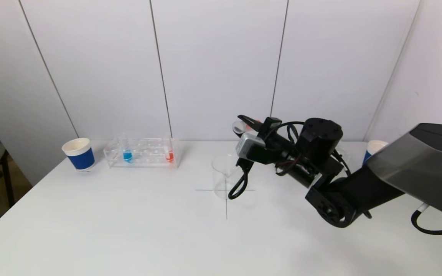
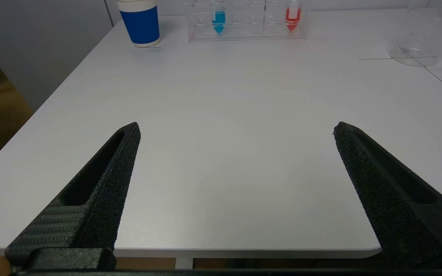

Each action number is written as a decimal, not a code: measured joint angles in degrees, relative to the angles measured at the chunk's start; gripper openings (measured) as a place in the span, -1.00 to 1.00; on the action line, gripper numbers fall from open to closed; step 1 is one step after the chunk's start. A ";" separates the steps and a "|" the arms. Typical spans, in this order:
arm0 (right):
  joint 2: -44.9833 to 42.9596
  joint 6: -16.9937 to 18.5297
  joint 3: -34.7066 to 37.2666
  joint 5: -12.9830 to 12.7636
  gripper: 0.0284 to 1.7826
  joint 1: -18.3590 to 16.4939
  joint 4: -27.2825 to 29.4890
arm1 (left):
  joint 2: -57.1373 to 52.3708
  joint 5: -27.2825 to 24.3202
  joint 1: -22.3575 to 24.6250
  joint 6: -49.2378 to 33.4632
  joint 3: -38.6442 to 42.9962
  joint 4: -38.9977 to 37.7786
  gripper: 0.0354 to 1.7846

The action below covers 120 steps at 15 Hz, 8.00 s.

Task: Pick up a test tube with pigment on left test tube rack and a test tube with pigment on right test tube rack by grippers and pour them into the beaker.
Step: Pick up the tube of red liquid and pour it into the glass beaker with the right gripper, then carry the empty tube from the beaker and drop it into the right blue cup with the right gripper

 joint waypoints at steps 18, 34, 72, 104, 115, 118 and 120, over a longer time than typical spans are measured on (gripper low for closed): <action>1.05 -6.64 5.23 0.94 -0.47 -0.02 -1.48 | 0.00 0.00 0.05 -0.02 0.00 0.00 0.98; 3.61 -14.06 1.12 -2.26 -0.47 0.96 1.93 | 0.00 0.02 0.02 -0.05 0.00 0.00 0.98; 4.00 -24.56 1.23 -3.83 -0.47 0.72 2.04 | 0.00 -0.02 0.00 0.00 0.00 0.00 0.98; 1.13 -31.04 0.63 -6.61 -0.47 2.17 8.51 | 0.00 0.00 0.00 0.00 0.00 -0.02 0.98; 0.11 -6.18 -0.15 -7.80 -0.47 3.45 5.07 | 0.00 0.00 0.02 -0.02 0.00 0.00 0.98; -1.77 1.90 0.07 -10.96 -0.47 3.30 5.07 | 0.00 0.00 0.02 0.00 -0.01 0.00 0.98; -3.10 6.80 0.24 -13.52 -0.47 3.22 5.06 | 0.00 0.00 0.05 -0.02 -0.01 -0.02 0.98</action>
